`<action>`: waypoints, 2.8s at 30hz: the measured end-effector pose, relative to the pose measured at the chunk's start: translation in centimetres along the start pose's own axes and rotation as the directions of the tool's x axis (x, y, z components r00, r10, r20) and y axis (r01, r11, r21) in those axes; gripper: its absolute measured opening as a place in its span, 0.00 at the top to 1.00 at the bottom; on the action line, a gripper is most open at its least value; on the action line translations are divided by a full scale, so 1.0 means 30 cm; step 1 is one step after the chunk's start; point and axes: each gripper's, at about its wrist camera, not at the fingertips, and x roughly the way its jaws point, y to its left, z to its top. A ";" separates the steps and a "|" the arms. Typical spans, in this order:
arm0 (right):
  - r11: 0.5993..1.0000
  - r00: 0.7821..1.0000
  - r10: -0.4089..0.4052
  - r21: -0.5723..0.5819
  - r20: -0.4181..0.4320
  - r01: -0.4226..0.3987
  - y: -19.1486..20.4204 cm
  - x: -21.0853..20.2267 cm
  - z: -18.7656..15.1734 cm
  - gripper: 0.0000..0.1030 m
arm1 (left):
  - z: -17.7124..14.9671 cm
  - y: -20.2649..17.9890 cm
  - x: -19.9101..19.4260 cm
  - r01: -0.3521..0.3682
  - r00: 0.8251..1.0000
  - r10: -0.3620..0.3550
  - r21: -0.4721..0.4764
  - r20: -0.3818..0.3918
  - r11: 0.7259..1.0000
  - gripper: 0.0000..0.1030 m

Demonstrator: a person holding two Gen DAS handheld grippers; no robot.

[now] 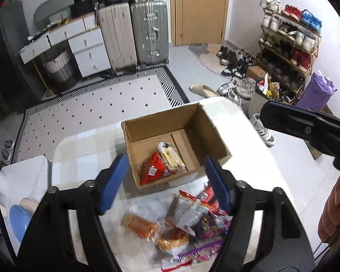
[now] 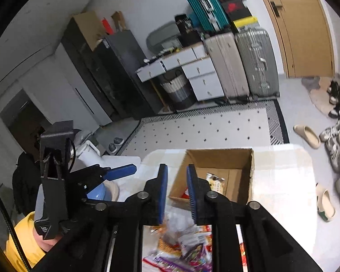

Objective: Organize snacks
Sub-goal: 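Move both tools back over the snack pile, then grasp the white noodle-snack bag with the left gripper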

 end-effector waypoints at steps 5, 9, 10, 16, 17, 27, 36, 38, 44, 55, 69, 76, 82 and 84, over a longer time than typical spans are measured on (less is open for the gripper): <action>0.998 0.997 -0.006 -0.067 0.082 0.012 0.128 -0.190 -0.043 0.53 | -0.054 -0.056 -0.243 -0.034 0.996 0.032 0.023 0.078 0.999 0.24; 0.992 0.991 0.003 -0.123 0.137 0.014 0.217 -0.323 -0.100 0.44 | -0.107 -0.072 -0.445 -0.024 0.989 0.023 0.006 0.145 1.000 0.22; 0.990 0.988 0.000 -0.136 0.153 0.021 0.233 -0.350 -0.116 0.30 | -0.123 -0.079 -0.485 -0.023 0.987 0.022 0.002 0.160 1.000 0.20; 0.971 0.952 -0.011 -0.226 0.306 0.084 0.310 -0.556 -0.370 0.09 | -0.288 -0.112 -0.732 0.004 0.968 -0.005 0.005 0.252 1.000 0.10; 0.968 0.948 -0.019 -0.233 0.317 0.097 0.317 -0.570 -0.404 0.07 | -0.326 -0.109 -0.765 0.015 0.963 -0.013 -0.006 0.268 1.000 0.02; 0.943 0.915 -0.100 -0.257 0.390 0.212 0.341 -0.610 -0.785 0.01 | -0.753 -0.046 -0.873 -0.011 0.898 0.059 -0.113 0.435 0.994 0.01; 0.939 0.931 -0.183 -0.223 0.315 0.260 0.256 -0.438 -0.916 0.01 | -1.017 -0.046 -0.633 -0.019 0.928 0.063 -0.124 0.368 0.992 0.01; 0.939 0.936 -0.206 -0.209 0.286 0.271 0.223 -0.384 -0.915 0.01 | -1.039 -0.044 -0.541 -0.021 0.941 0.062 -0.127 0.333 0.992 0.01; 0.915 0.906 -0.332 -0.143 0.263 0.377 0.145 -0.272 -0.970 0.01 | -1.096 -0.044 -0.312 0.000 0.970 0.031 -0.131 0.242 0.991 0.01; 0.986 0.982 -0.143 -0.072 0.127 0.153 0.039 -0.167 -1.023 0.01 | -1.089 0.022 0.005 -0.013 0.992 0.037 -0.199 0.117 0.980 0.01; 0.995 0.995 -0.098 -0.032 0.031 0.099 -0.007 -0.042 -1.065 0.01 | -0.980 0.069 0.348 0.000 1.000 0.005 -0.309 0.017 0.951 0.01; 0.996 0.996 -0.088 -0.006 0.009 0.088 -0.033 -0.011 -1.073 0.01 | -0.885 0.091 0.502 0.081 0.996 -0.087 -0.356 0.000 0.931 0.02; 0.996 0.996 -0.088 0.002 -0.007 0.088 -0.047 0.009 -1.081 0.01 | -0.803 0.100 0.637 0.120 0.991 -0.131 -0.377 -0.004 0.919 0.08; 0.996 0.996 -0.088 0.007 -0.012 0.088 -0.050 0.012 -1.083 0.01 | -0.778 0.094 0.663 0.131 0.990 -0.140 -0.368 0.002 0.921 0.13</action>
